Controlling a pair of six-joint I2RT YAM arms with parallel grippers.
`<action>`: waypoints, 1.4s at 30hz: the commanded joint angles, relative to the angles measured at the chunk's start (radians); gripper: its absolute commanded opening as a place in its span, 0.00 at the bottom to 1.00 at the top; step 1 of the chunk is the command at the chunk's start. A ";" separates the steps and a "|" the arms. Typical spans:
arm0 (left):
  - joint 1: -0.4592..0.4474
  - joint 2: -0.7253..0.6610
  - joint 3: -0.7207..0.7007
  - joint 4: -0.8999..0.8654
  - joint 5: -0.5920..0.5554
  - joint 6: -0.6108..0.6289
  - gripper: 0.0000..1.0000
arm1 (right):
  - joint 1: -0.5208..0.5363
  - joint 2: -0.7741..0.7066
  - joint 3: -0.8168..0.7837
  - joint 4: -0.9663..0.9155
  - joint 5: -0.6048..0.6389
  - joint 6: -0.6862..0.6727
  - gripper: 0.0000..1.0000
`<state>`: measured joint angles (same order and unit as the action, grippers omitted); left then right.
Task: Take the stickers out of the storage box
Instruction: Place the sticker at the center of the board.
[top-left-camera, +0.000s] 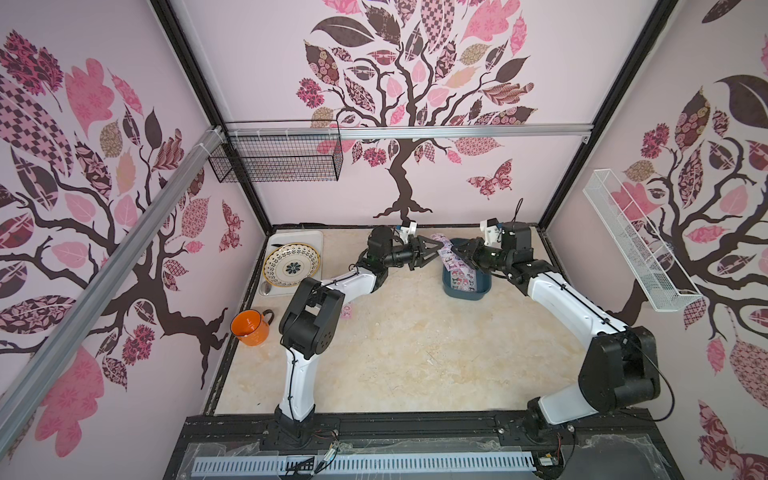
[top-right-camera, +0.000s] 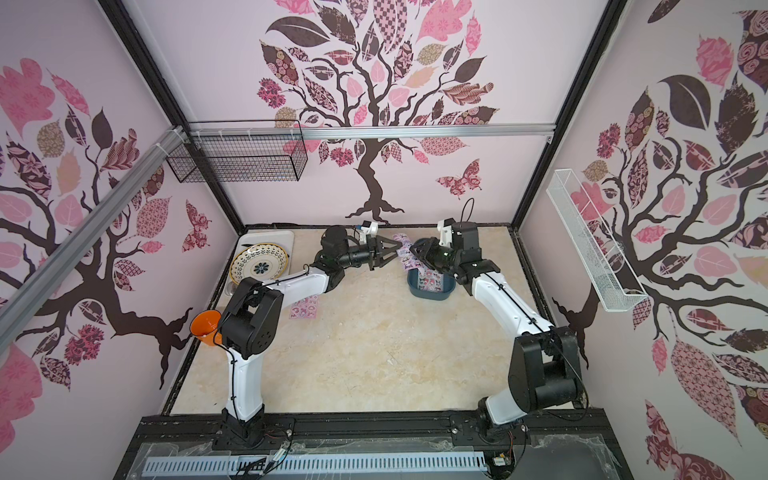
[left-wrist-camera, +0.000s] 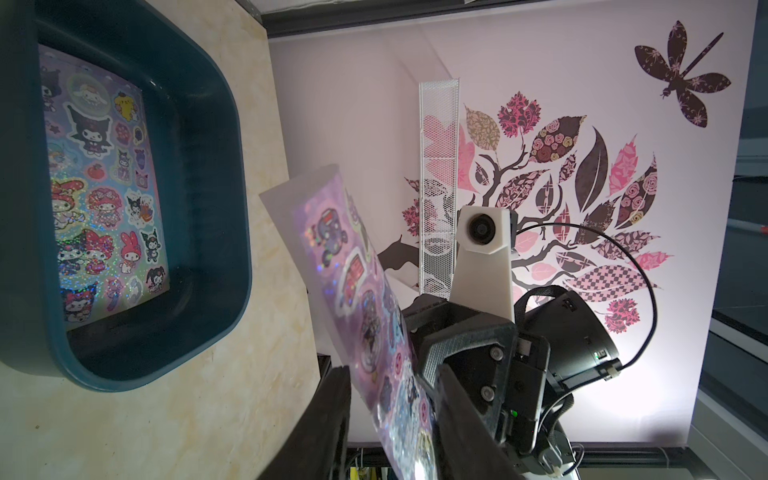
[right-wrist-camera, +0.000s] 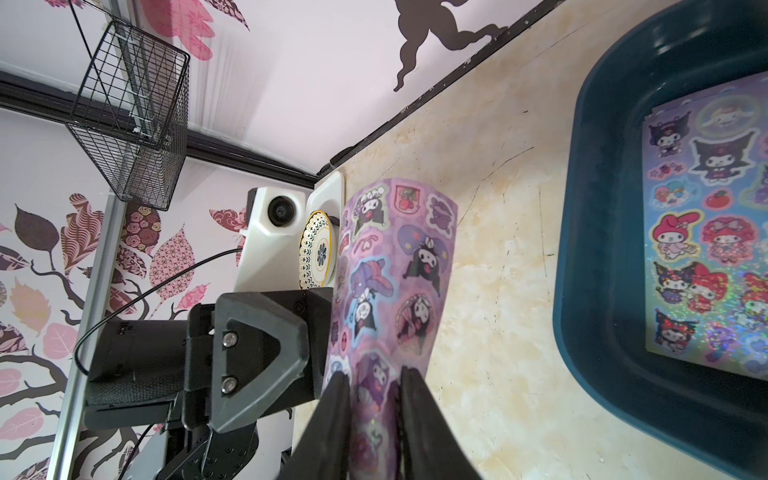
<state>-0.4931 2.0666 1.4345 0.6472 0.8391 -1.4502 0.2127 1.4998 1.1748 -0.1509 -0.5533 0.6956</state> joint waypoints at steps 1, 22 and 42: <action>-0.005 0.006 0.024 0.022 0.001 0.002 0.32 | 0.008 -0.028 0.005 0.014 0.001 -0.001 0.26; 0.069 -0.062 -0.026 -0.126 0.113 0.140 0.00 | -0.014 -0.047 0.019 -0.110 0.019 -0.093 0.46; 0.136 -0.167 -0.063 -0.231 0.271 0.253 0.00 | 0.032 0.164 0.048 0.188 -0.365 0.109 0.73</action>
<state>-0.3561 1.9156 1.3685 0.3588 1.0798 -1.1702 0.2203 1.6432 1.2125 -0.0990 -0.8333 0.7311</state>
